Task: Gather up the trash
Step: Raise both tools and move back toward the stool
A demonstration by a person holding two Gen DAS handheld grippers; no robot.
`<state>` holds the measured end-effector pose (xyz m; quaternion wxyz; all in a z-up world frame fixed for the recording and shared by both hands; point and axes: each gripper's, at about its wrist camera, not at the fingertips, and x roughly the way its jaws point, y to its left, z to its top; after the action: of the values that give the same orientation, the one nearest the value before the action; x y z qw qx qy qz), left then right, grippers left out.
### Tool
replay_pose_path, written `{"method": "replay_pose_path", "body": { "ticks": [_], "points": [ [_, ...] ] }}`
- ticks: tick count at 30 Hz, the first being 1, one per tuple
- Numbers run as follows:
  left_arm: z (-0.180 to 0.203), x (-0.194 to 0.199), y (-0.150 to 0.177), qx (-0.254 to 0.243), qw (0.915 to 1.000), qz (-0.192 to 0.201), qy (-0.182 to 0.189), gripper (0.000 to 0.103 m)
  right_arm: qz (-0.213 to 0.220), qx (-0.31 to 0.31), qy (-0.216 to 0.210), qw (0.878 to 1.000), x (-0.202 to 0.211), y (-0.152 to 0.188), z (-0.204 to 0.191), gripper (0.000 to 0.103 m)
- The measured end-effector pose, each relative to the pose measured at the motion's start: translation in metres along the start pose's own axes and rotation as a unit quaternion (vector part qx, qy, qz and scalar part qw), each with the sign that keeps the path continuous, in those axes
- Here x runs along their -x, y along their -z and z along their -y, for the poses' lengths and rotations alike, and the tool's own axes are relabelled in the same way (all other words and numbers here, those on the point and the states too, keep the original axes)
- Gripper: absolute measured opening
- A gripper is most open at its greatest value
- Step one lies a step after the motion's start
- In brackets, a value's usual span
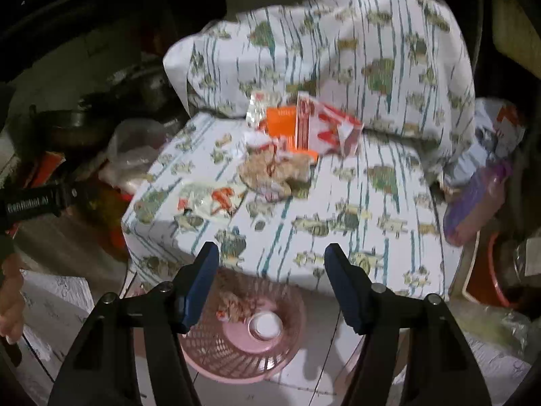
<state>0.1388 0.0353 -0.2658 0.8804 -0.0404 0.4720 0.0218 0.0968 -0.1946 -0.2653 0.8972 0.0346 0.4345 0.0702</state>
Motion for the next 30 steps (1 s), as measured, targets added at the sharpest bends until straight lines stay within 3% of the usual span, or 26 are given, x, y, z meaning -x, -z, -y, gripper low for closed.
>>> {"method": "replay_pose_path", "body": {
  "ticks": [8,15,18,23,27,30],
  "points": [
    [-0.011,0.043,-0.011,0.000,0.9930,0.105,-0.054,0.083,0.021,-0.020,-0.027,0.999,0.016,-0.005,0.004,0.065],
    [-0.012,0.074,-0.011,0.005,0.9844,0.170,-0.046,0.086,0.043,-0.024,-0.005,0.999,0.023,-0.014,0.008,0.071],
    [-0.017,0.081,-0.013,0.022,0.9818,0.182,-0.050,0.093,0.051,-0.022,-0.003,0.998,0.027,-0.017,0.006,0.074],
    [-0.023,0.079,-0.017,0.035,0.9791,0.184,-0.078,0.094,0.059,-0.009,0.003,0.998,0.029,-0.018,0.000,0.076],
    [-0.015,0.088,-0.014,0.003,0.9723,0.205,-0.112,0.095,0.063,-0.002,0.007,0.998,0.031,-0.019,-0.004,0.078],
    [-0.009,0.099,-0.010,-0.010,0.9650,0.233,-0.120,0.103,0.067,-0.006,0.005,0.998,0.033,-0.024,-0.004,0.079]
  ]
}}
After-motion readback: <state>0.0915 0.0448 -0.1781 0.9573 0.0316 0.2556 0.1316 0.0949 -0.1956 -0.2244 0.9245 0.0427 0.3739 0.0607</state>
